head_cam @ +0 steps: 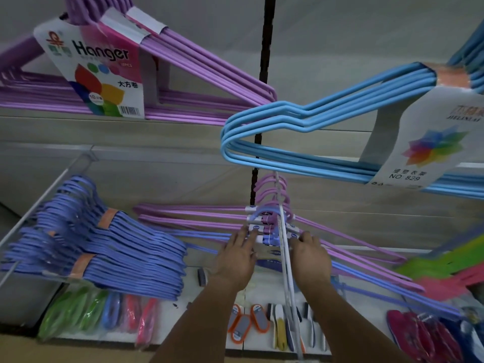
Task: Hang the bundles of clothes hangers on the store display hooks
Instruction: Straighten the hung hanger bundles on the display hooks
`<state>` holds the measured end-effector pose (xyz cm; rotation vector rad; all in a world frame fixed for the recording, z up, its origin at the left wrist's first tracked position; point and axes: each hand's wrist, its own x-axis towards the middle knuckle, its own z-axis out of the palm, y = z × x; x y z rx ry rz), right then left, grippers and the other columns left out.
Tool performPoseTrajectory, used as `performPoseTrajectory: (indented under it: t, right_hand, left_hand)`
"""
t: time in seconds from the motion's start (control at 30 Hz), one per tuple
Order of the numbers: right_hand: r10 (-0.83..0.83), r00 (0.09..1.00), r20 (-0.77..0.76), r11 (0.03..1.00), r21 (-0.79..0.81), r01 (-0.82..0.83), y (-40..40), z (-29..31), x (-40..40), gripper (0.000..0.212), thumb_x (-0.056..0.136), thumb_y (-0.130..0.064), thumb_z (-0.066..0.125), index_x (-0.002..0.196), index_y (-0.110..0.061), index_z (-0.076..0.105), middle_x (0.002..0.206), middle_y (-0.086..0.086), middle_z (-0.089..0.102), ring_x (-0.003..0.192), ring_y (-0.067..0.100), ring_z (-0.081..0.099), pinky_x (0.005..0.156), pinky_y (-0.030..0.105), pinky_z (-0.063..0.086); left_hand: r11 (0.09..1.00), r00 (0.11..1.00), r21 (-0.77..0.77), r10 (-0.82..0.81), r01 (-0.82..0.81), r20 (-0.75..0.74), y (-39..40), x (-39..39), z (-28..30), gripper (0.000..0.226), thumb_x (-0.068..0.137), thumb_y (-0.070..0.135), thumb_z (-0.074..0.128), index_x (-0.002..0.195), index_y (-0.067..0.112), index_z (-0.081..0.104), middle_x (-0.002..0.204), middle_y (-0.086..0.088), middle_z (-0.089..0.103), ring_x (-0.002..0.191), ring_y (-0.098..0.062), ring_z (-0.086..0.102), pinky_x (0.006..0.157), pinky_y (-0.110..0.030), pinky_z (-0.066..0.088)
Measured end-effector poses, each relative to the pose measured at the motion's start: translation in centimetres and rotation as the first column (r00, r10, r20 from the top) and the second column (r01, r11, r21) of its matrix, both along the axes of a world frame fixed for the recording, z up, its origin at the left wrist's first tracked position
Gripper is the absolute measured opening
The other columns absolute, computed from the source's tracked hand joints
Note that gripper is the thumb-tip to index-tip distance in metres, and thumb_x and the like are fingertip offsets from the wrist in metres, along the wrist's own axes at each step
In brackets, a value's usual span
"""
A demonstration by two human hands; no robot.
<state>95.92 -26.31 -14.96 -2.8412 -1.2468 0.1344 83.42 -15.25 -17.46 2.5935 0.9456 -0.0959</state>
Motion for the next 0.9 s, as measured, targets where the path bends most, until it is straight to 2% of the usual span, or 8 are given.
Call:
performPoseTrajectory:
  t: [0.13,0.23,0.37,0.43,0.5,0.67,0.8,0.9]
  right_hand:
    - [0.010,1.000,0.014,0.999,-0.033,-0.010,0.9,0.4,0.3,0.033,0.093,-0.007,0.045,0.122,-0.017,0.058,0.122,0.005,0.054,0.112,0.024,0.051,0.083,0.034,0.047]
    - [-0.015,0.999,-0.051,1.000,-0.025,0.013,0.7,0.1,0.0,0.034,0.094,-0.006,0.046,0.127,-0.013,0.050,0.126,0.006,0.050,0.114,0.023,0.049,0.083,0.033,0.049]
    - [-0.022,0.994,-0.108,1.000,0.006,0.023,0.2,-0.1,-0.3,0.046,0.094,-0.006,0.047,0.137,-0.012,0.034,0.131,0.008,0.046,0.118,0.023,0.047,0.092,0.031,0.044]
    - [-0.019,0.992,-0.126,1.000,0.017,0.021,-0.2,0.0,-0.5,0.045,0.094,-0.008,0.047,0.137,-0.012,0.034,0.131,0.007,0.046,0.116,0.023,0.048,0.090,0.031,0.044]
    - [-0.008,0.990,-0.144,1.000,0.025,0.011,-0.6,0.1,-0.8,0.042,0.096,-0.013,0.045,0.136,-0.013,0.035,0.131,0.007,0.047,0.116,0.023,0.049,0.090,0.031,0.043]
    - [-0.042,0.973,-0.226,0.996,0.067,0.059,-4.2,0.5,-1.2,0.048,0.100,-0.033,0.041,0.143,-0.014,0.031,0.140,0.004,0.045,0.126,0.020,0.044,0.103,0.030,0.037]
    - [-0.092,0.964,-0.251,0.991,0.070,0.113,-8.8,1.4,-0.5,0.061,0.101,-0.047,0.031,0.150,-0.011,0.023,0.155,0.006,0.029,0.141,0.021,0.029,0.113,0.030,0.025]
    - [-0.171,0.948,-0.269,0.977,0.081,0.199,-13.6,2.3,0.4,0.070,0.097,-0.058,0.023,0.152,-0.013,0.020,0.157,0.005,0.024,0.144,0.018,0.024,0.117,0.030,0.020]
  left_hand:
    - [0.994,0.995,-0.051,0.095,-0.097,-0.028,-1.3,0.6,0.1,0.061,0.103,0.038,0.028,0.153,0.026,-0.006,0.161,0.000,-0.008,0.148,-0.024,-0.003,0.120,-0.039,0.013]
    - [0.993,0.992,-0.042,0.112,-0.115,-0.054,-1.8,0.7,0.0,0.063,0.103,0.040,0.028,0.153,0.026,-0.009,0.161,0.001,-0.010,0.148,-0.024,-0.007,0.119,-0.040,0.012]
    - [0.992,0.991,-0.030,0.118,-0.121,-0.067,-2.1,0.3,-0.1,0.064,0.103,0.041,0.028,0.152,0.026,-0.010,0.161,0.000,-0.011,0.148,-0.025,-0.009,0.119,-0.041,0.012]
    - [0.991,0.989,-0.026,0.127,-0.129,-0.075,-2.3,0.4,0.0,0.065,0.103,0.041,0.027,0.152,0.024,-0.011,0.160,-0.001,-0.013,0.148,-0.026,-0.010,0.119,-0.041,0.010]
    - [0.990,0.989,-0.008,0.140,-0.140,-0.058,-2.8,0.3,0.0,0.065,0.103,0.040,0.027,0.152,0.022,-0.013,0.160,-0.003,-0.015,0.148,-0.027,-0.010,0.120,-0.040,0.009]
    - [0.991,0.991,-0.005,0.137,-0.137,-0.008,-5.0,0.3,0.5,0.064,0.103,0.031,0.027,0.151,0.016,-0.013,0.160,-0.005,-0.017,0.148,-0.022,-0.007,0.120,-0.037,0.010]
    - [0.979,0.984,-0.099,0.180,-0.180,-0.005,-8.1,-0.3,1.5,0.068,0.102,0.037,0.032,0.152,0.017,-0.010,0.161,-0.007,0.002,0.147,-0.023,0.013,0.118,-0.035,0.020]
    - [0.995,0.993,-0.005,0.098,-0.098,0.067,-12.0,0.1,0.8,0.067,0.096,0.046,0.030,0.149,0.033,-0.009,0.153,-0.020,0.029,0.137,-0.036,0.037,0.106,-0.049,0.040]
